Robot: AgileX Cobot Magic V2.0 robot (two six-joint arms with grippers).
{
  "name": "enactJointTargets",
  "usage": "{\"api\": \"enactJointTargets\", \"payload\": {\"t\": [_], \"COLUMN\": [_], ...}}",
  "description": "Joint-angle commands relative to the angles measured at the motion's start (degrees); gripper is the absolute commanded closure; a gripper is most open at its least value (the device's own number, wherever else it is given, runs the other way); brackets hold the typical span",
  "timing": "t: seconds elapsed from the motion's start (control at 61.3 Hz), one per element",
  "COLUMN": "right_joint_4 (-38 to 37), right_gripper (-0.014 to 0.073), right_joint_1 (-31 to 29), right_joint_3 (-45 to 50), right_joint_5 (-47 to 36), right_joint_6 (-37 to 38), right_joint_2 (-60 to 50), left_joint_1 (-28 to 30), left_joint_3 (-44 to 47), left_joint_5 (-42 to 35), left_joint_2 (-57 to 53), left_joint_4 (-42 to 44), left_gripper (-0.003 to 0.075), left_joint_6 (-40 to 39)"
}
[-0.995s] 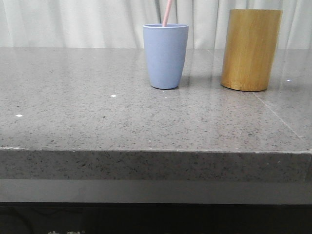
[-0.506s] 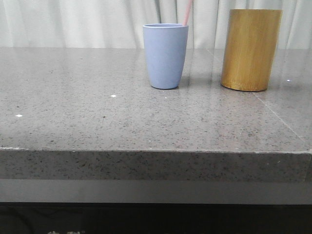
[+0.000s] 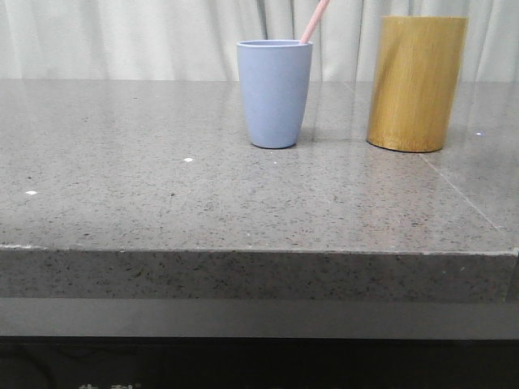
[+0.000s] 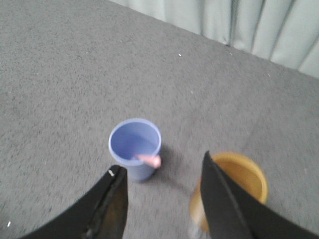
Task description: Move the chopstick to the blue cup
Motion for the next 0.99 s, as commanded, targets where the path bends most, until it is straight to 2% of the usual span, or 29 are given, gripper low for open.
{"api": "enactJointTargets", "payload": {"t": [0.0,0.212,0.424,0.701,0.783,0.864,0.979], "right_joint_4": [-1.06,-2.24,-3.80,-3.80,-3.80,-3.80,-3.80], "right_gripper": [0.0223,0.0223,0.0223,0.0223,0.0228,0.0293,0.0474], "right_joint_1": [-0.21,-0.21,-0.21,-0.21,-0.21,-0.21,-0.21], "right_joint_3": [6.77,24.96,37.14,41.08,41.08,41.08,41.08], "right_joint_5": [-3.45,-4.18,-4.19,-5.47,-5.47,-5.52,-5.52], "right_joint_6": [1.13,2.51,3.63,3.63,3.63,3.63,3.63], "right_joint_2": [-7.65,-21.58,-32.66,-39.37,-39.37,-39.37,-39.37], "left_joint_1": [-0.21,-0.21,-0.21,-0.21,-0.21,-0.21,-0.21], "left_joint_3": [-1.29,-1.29,-1.29,-1.29,-1.29,-1.29,-1.29], "left_joint_5": [-3.76,-3.98,-4.43,-4.43,-4.46,-4.46,-4.46], "left_joint_2": [-0.51,-0.51,-0.51,-0.51,-0.51,-0.51,-0.51], "left_joint_4": [-0.56,-0.56,-0.56,-0.56,-0.56,-0.56,-0.56], "left_gripper": [0.0438,0.0438,0.0438,0.0440,0.0481,0.0554,0.0676], "left_joint_6": [-0.44,-0.44,-0.44,-0.44,-0.44,-0.44,-0.44]}}
